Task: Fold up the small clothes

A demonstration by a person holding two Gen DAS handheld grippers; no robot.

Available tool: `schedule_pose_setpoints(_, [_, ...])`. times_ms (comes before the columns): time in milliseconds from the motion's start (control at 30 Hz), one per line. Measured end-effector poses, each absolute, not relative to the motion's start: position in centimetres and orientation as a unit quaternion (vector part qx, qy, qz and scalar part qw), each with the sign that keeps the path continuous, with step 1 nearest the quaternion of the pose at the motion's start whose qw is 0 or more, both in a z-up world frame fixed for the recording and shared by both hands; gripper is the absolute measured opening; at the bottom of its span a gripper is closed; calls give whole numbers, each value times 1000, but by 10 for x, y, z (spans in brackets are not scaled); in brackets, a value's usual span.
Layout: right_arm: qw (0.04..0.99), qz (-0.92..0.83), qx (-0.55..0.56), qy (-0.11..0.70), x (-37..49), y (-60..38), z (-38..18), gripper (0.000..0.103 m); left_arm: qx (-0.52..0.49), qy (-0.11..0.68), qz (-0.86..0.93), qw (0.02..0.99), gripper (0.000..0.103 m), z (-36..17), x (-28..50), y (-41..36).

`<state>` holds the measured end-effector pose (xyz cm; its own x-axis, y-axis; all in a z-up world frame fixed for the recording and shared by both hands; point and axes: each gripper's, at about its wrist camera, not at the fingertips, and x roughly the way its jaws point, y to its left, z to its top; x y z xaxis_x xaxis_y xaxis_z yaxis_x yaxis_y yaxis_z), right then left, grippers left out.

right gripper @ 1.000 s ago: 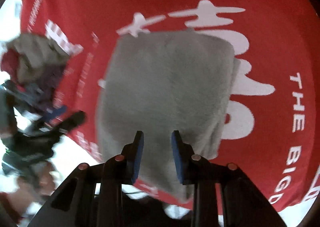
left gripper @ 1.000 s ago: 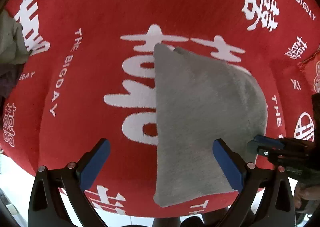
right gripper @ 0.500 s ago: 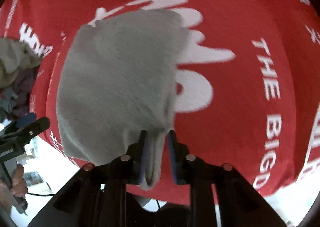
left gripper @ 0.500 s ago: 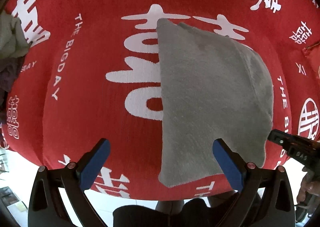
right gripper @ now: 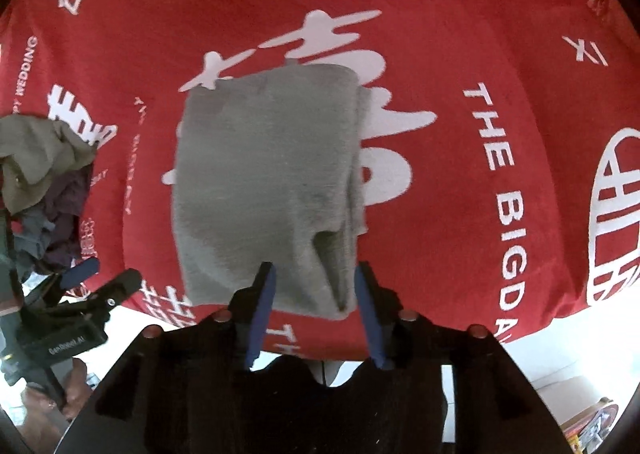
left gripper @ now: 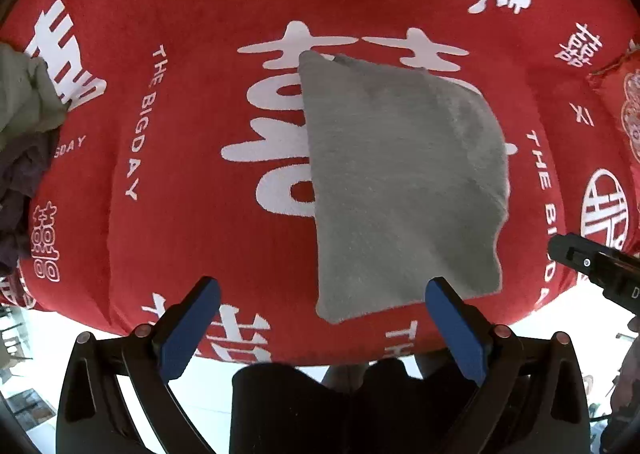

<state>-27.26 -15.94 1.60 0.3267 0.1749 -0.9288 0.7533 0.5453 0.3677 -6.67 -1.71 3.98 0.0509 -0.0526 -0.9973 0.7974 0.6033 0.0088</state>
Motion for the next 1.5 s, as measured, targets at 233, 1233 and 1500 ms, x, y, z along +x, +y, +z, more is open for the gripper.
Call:
schedule_pose_setpoints(233, [695,-213,395,561,-260,-141,50,69,315,599,-326,660,103,67,-72,-9])
schedule_pose_setpoints(1233, [686,-270,355,574,-257,-135,97,103,305,589,-329,672,103,107,-80,-8])
schedule_pose_setpoints(1500, [682,-278,351,578,-260,-136,98,103,295,597,-323,672,103,105,-80,-6])
